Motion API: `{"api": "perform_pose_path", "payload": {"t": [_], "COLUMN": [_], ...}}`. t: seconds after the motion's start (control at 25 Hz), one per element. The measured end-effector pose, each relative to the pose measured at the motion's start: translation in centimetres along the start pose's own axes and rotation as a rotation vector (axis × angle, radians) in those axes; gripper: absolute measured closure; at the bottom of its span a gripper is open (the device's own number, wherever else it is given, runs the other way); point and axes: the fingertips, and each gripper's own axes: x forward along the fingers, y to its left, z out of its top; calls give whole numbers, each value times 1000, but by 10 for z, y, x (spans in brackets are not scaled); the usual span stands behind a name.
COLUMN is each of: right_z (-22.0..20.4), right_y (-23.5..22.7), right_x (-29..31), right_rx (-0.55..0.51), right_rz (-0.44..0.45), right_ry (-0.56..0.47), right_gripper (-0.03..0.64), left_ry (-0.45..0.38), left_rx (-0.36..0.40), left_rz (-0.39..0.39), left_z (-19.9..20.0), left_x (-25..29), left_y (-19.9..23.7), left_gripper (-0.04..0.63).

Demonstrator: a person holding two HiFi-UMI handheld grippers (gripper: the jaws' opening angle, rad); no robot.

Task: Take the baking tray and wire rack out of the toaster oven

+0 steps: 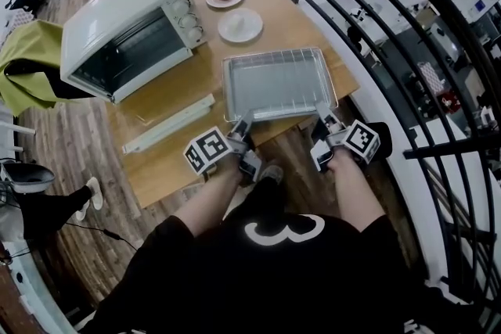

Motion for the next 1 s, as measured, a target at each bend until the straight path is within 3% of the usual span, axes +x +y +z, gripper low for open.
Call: {"api": "perform_pose_path", "payload": {"t": [0.28,0.4,0.52,0.72,1.0], "right_z": [-4,-4,-4,-11,-30], "right_y": [-13,-17,-13,-6,-1], "right_x": [1,1,2,2,-7], "right_rx": [55,114,107,-42,-398], "right_rz": [-14,-17,-9,-3,17], "right_ry": [13,7,36,165,379], "right_gripper": [570,539,493,424,408], "left_ry": [15,7,23,104,293], "left_rx": [-62,-116,-115,-8,205], "left_rz": [20,22,24,3,-12], "left_z": [-4,-5,-5,-7,-27], "left_x": [1,0,0,2,2], "left_y": [16,22,22,14,6], "left_gripper": [541,541,540,484,435]}}
